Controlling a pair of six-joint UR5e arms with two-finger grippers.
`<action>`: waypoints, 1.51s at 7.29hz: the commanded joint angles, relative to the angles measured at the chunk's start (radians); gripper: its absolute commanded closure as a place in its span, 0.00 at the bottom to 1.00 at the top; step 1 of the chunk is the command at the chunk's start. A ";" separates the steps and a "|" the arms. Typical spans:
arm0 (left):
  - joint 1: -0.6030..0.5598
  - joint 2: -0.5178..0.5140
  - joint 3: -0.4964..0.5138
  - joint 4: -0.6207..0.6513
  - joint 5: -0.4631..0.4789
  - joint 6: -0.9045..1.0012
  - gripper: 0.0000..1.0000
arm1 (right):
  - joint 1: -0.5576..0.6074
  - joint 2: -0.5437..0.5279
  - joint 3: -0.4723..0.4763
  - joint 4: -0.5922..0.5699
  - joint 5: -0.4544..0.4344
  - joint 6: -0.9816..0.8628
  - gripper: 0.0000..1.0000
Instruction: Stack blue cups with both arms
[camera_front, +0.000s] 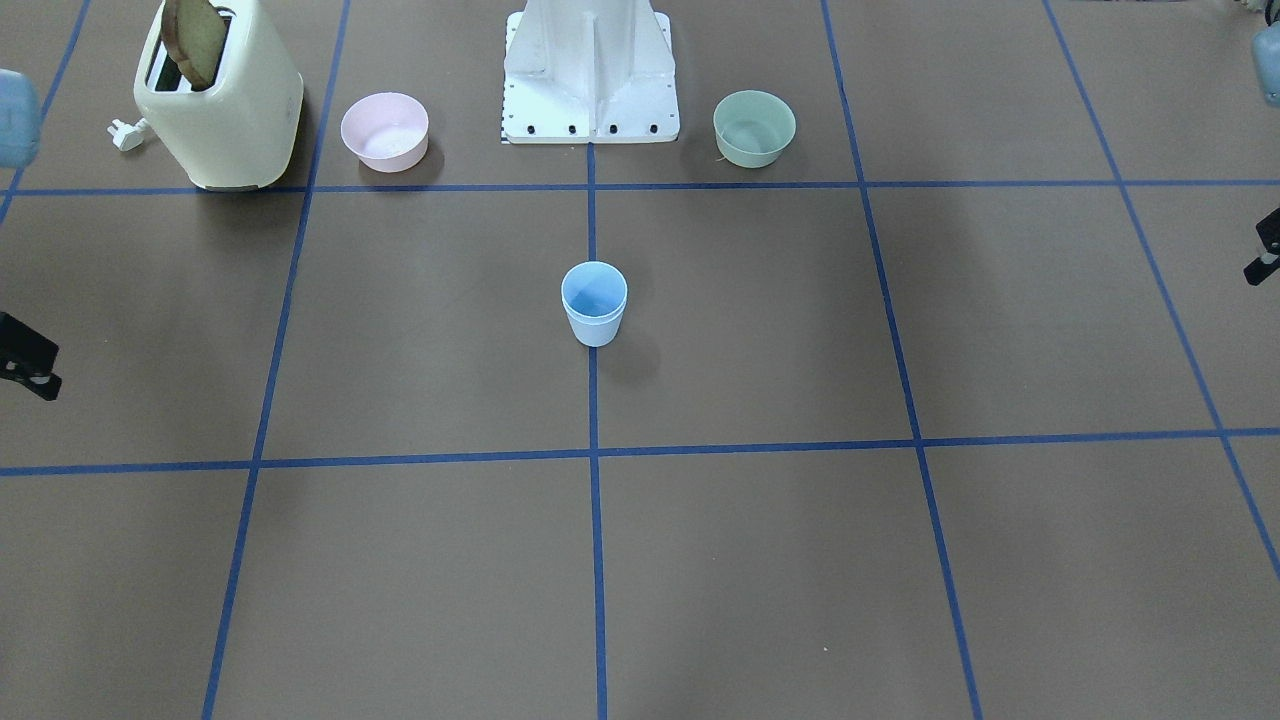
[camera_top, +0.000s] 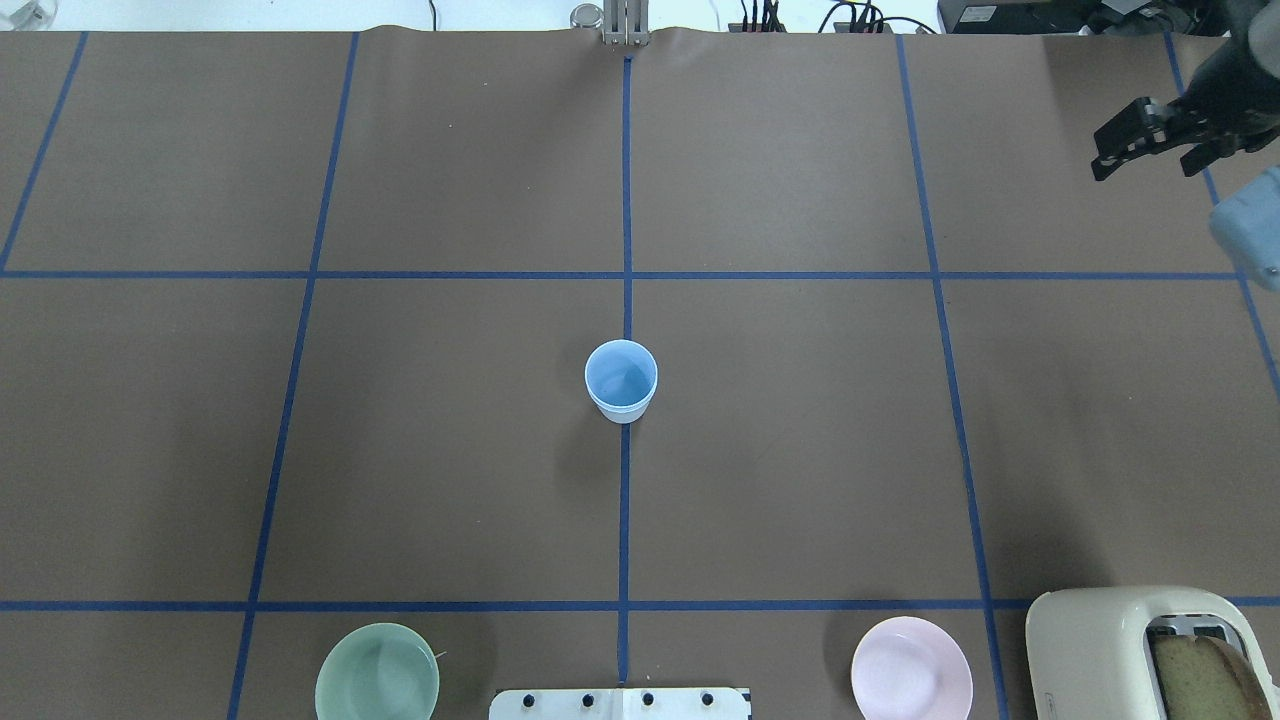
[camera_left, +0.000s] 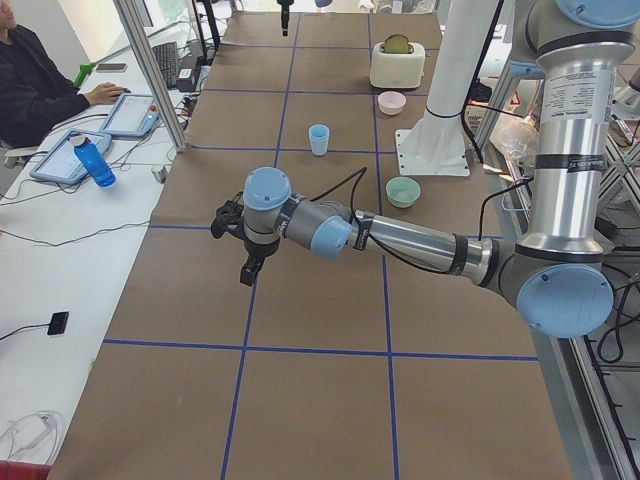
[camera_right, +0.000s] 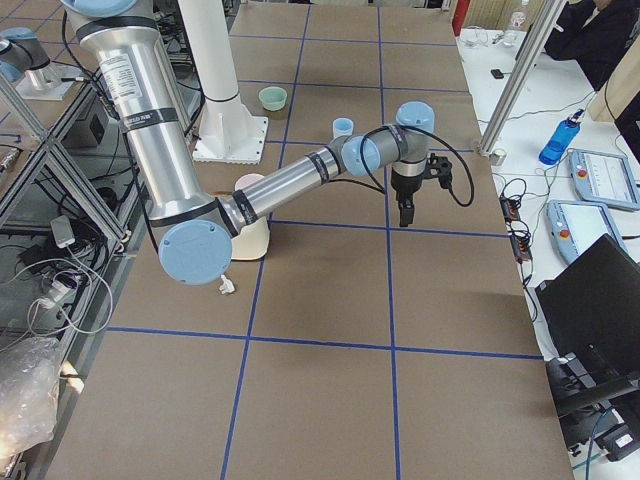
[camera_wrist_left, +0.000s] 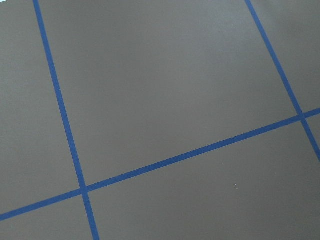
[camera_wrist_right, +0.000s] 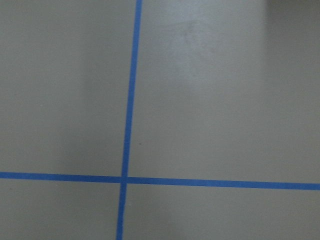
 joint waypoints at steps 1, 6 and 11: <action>-0.014 0.014 0.016 -0.001 -0.013 0.002 0.02 | 0.114 -0.026 -0.154 0.095 0.036 -0.175 0.00; -0.015 0.020 0.026 -0.001 -0.013 0.002 0.02 | 0.235 -0.041 -0.325 0.237 0.099 -0.287 0.00; -0.072 -0.035 0.157 -0.003 -0.070 0.006 0.02 | 0.264 -0.052 -0.291 0.237 0.099 -0.275 0.00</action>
